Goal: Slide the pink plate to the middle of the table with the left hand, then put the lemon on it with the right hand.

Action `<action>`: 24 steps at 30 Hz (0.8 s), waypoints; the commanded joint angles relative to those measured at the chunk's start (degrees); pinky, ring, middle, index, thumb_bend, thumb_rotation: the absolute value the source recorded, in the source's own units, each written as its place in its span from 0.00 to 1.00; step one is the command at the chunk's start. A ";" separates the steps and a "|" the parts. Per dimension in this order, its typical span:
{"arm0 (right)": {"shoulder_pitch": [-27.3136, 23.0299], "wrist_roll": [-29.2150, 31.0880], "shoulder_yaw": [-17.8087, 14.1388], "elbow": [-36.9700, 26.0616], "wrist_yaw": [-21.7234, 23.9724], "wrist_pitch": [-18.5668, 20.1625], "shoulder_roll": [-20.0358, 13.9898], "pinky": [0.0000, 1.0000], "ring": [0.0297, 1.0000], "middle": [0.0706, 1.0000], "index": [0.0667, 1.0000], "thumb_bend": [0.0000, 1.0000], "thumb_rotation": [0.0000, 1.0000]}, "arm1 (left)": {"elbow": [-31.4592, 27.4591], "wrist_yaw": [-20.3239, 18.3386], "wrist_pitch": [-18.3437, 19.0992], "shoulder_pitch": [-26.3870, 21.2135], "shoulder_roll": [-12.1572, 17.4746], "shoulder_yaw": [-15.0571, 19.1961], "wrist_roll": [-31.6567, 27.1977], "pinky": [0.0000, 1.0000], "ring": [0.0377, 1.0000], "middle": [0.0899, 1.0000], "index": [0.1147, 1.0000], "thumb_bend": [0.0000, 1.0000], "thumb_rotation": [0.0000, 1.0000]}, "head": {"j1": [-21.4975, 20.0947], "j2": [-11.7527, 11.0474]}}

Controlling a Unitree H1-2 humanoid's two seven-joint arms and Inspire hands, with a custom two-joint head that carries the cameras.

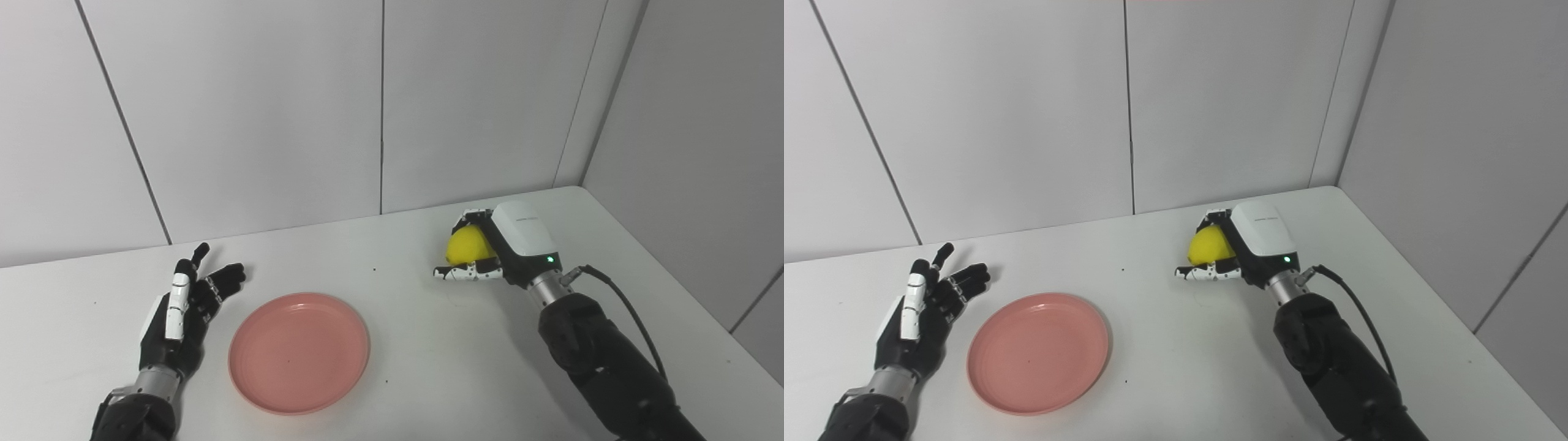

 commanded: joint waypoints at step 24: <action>-7.74 -0.92 7.34 -5.96 2.56 -5.14 5.61 0.15 0.19 0.26 0.41 0.50 0.46 | -0.43 4.62 0.43 2.80 -4.05 -1.99 2.84 0.77 0.70 0.67 0.92 0.70 0.95 | 8.61 -0.44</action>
